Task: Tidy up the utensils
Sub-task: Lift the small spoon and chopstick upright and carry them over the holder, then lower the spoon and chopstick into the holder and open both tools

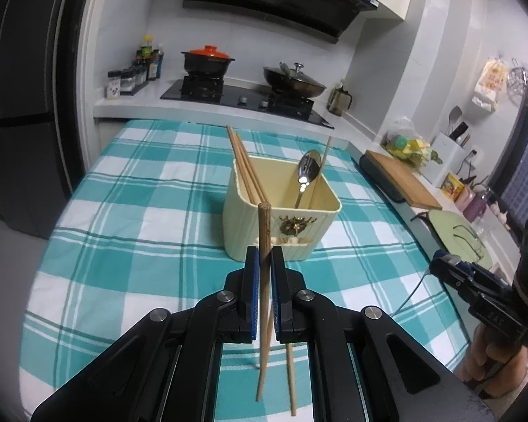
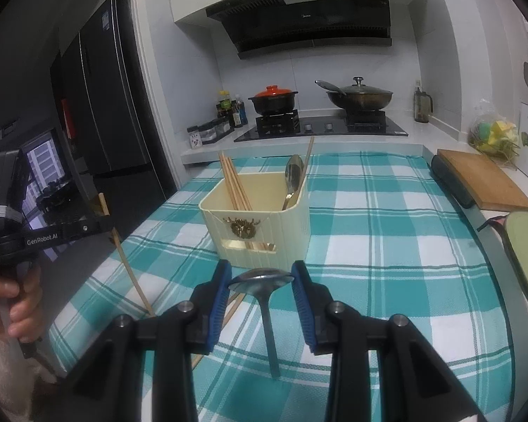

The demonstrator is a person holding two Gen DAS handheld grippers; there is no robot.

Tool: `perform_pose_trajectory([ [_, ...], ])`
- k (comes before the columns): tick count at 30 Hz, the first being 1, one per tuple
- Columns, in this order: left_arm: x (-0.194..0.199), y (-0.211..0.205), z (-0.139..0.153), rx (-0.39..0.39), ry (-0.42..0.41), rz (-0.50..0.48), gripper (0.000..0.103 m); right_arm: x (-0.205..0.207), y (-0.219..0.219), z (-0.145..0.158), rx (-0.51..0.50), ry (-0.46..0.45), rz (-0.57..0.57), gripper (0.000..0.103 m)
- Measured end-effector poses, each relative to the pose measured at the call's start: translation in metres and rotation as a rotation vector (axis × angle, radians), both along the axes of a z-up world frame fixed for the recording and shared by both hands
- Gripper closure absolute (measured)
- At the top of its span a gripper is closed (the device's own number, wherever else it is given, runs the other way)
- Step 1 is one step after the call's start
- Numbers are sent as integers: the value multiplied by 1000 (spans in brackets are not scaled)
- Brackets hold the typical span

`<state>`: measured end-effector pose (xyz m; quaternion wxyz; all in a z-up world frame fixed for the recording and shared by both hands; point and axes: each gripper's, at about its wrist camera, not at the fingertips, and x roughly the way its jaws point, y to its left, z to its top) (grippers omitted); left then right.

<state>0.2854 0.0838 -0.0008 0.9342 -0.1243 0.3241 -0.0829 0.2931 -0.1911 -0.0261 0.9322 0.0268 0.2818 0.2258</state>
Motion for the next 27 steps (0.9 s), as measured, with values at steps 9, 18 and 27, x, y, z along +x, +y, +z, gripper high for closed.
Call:
perform_pose_trajectory([
  [9,15,8,63,-51,-108,-33,98,30,8,41,18,-33,27,67],
  [18,64,-1,128,-13,-267,-20,98,79,25,112,51,-122,38,67],
  [27,137,-15,98,61,-260,62,98,144,59,120,74,-217,38,67],
])
